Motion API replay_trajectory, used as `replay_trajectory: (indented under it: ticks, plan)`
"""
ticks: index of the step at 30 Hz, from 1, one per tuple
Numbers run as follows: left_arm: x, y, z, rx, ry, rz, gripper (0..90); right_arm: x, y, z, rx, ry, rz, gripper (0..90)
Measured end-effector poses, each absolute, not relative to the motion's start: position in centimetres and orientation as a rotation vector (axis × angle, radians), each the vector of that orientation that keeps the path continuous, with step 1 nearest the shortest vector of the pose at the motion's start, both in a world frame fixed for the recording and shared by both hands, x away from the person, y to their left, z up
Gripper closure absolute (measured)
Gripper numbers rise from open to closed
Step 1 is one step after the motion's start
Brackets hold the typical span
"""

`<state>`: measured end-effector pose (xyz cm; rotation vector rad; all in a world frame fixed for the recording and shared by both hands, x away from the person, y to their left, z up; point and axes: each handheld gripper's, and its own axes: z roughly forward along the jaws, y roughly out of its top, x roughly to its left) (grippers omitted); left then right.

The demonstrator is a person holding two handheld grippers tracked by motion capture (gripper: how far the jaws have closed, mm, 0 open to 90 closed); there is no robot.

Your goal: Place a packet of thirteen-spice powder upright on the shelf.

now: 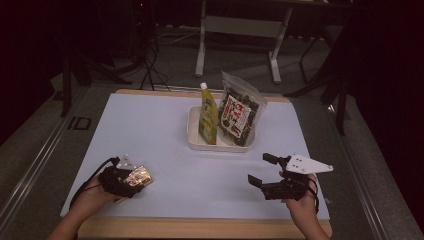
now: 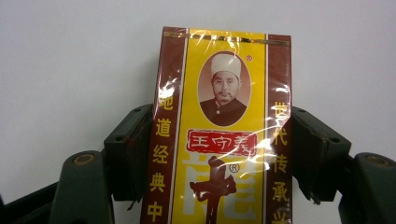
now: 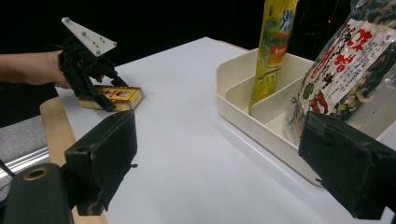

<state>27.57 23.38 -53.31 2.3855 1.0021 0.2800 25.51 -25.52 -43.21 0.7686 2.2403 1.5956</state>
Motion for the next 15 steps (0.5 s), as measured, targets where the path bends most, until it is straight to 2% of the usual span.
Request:
replay_trajectory:
  ticks: [5,11,15]
  plan:
    - [27.3,22.6,-51.6,2.274,0.967,0.271,31.6,25.5,-25.4,-43.1,0.770,2.238,1.586,11.3]
    - [26.8,21.1,-49.9,2.221,0.893,0.267,31.6,25.4,-25.4,-42.9,0.773,2.234,1.567,12.9]
    - [25.9,18.3,-48.0,2.176,0.782,0.221,31.6,25.3,-25.4,-42.6,0.760,2.200,1.535,12.6]
